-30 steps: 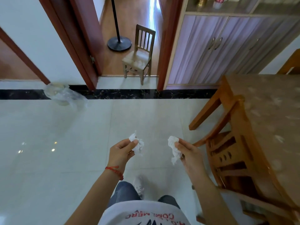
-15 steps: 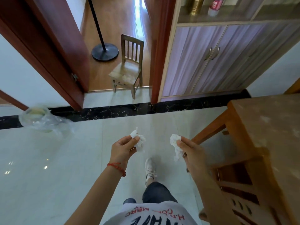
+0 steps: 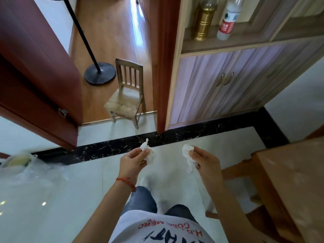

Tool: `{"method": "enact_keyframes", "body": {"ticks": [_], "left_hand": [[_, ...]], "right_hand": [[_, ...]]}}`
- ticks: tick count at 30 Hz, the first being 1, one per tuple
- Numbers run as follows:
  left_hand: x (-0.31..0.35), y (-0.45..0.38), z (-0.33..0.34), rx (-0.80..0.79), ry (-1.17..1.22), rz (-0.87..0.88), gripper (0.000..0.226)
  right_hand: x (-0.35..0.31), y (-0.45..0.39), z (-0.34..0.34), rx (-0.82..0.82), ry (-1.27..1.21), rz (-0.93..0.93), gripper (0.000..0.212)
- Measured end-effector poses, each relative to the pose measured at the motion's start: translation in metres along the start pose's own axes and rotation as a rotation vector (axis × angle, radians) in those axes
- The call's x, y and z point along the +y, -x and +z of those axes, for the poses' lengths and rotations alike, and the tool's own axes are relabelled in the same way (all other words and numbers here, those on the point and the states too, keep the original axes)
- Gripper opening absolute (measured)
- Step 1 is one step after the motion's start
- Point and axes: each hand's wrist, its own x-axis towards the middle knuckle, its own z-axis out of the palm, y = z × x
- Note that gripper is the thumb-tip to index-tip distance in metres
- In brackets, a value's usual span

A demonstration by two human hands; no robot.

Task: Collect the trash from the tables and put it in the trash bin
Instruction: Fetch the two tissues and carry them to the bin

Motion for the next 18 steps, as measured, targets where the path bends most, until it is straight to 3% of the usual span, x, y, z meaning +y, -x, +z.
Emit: {"method": "enact_keyframes", "body": {"ticks": [4,7,18], "left_hand": [[0.027,-0.047,0.028,-0.082,-0.024,-0.023,0.007],[0.052,-0.086,0.051,-0.149,-0.094,-0.031,0.006],[0.114,-0.188,0.135,-0.453,-0.345,-0.097,0.012]], "right_hand": [[-0.016,-0.037,0.011,0.076,-0.044,0.001,0.010],[-0.028,-0.064,0.019,0.153,-0.091,-0.033,0.018],[-0.056,-0.123,0.029,0.498,-0.388,0.046,0.016]]}}
